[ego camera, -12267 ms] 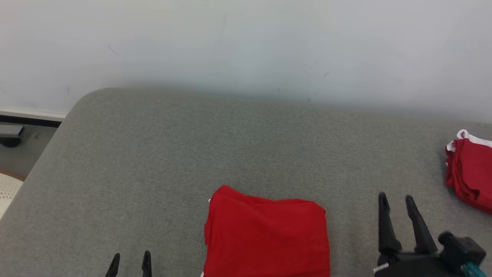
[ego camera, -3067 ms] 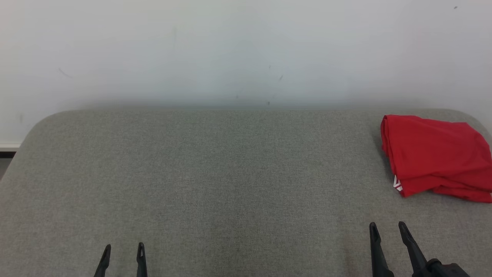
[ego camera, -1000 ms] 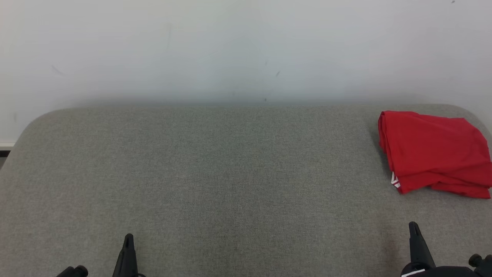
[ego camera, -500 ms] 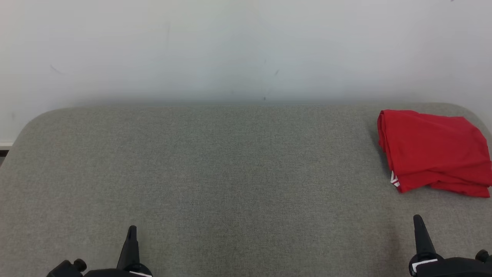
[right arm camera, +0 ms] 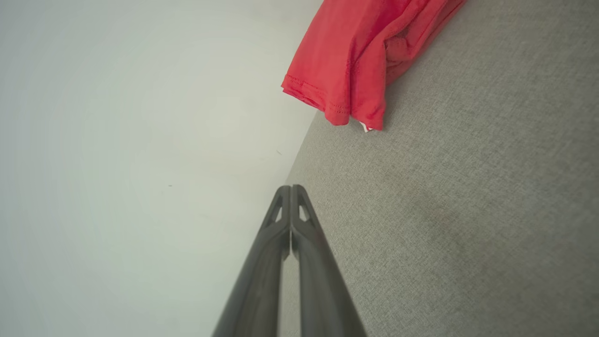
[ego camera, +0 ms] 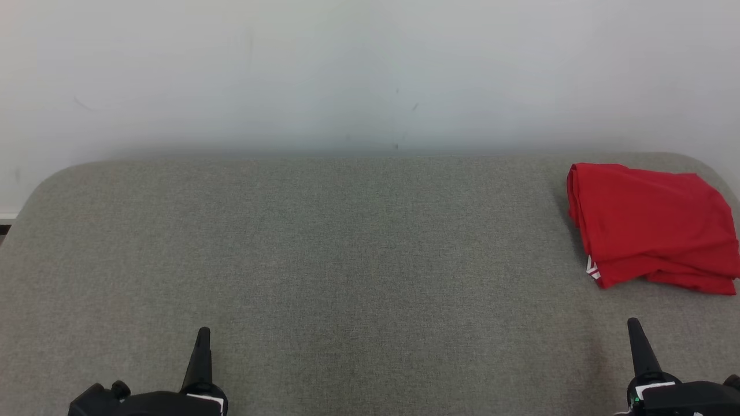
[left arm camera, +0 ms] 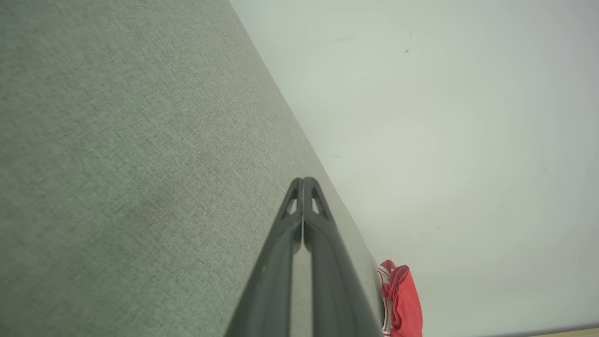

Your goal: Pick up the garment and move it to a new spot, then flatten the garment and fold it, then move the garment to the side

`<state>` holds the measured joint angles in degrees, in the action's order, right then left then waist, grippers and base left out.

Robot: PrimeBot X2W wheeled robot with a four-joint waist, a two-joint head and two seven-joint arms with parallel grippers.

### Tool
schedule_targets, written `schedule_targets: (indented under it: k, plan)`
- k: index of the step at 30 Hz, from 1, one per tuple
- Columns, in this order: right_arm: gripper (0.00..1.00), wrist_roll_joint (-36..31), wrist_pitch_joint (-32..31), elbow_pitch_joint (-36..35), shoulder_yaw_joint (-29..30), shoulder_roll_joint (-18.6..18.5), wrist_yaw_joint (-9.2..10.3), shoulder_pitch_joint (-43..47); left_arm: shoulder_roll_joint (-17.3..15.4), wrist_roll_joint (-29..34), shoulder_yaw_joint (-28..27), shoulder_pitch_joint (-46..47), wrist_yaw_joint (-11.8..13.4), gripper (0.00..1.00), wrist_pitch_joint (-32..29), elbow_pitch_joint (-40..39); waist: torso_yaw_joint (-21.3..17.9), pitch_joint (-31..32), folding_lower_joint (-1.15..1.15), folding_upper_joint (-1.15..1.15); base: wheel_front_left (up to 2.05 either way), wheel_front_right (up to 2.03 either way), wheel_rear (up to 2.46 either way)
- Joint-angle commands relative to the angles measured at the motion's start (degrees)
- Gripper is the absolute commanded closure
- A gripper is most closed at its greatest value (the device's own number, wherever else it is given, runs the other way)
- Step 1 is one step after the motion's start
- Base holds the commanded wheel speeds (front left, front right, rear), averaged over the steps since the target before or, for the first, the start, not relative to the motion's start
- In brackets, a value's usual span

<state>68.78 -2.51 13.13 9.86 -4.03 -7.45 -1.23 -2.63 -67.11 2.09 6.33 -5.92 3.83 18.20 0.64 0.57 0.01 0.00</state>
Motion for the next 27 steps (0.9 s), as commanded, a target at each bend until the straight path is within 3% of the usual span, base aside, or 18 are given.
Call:
schedule_targets:
  k: [1,27]
  plan:
    - [1.0,1.4,-0.3,-0.4,0.3,-0.4,-0.04,-1.2,-0.3,-1.3,0.2,1.7,-0.2,1.0,-0.3,-0.1,0.0,0.0,-0.01,0.0,0.0,0.0,0.0]
    - [1.0,13.9,-4.7,0.5,3.1,-0.4,-0.05,-3.4,-0.3,-15.5,1.0,4.7,-1.1,1.0,-2.9,1.1,-0.3,-0.4,-0.01,0.0,0.0,0.0,0.0]
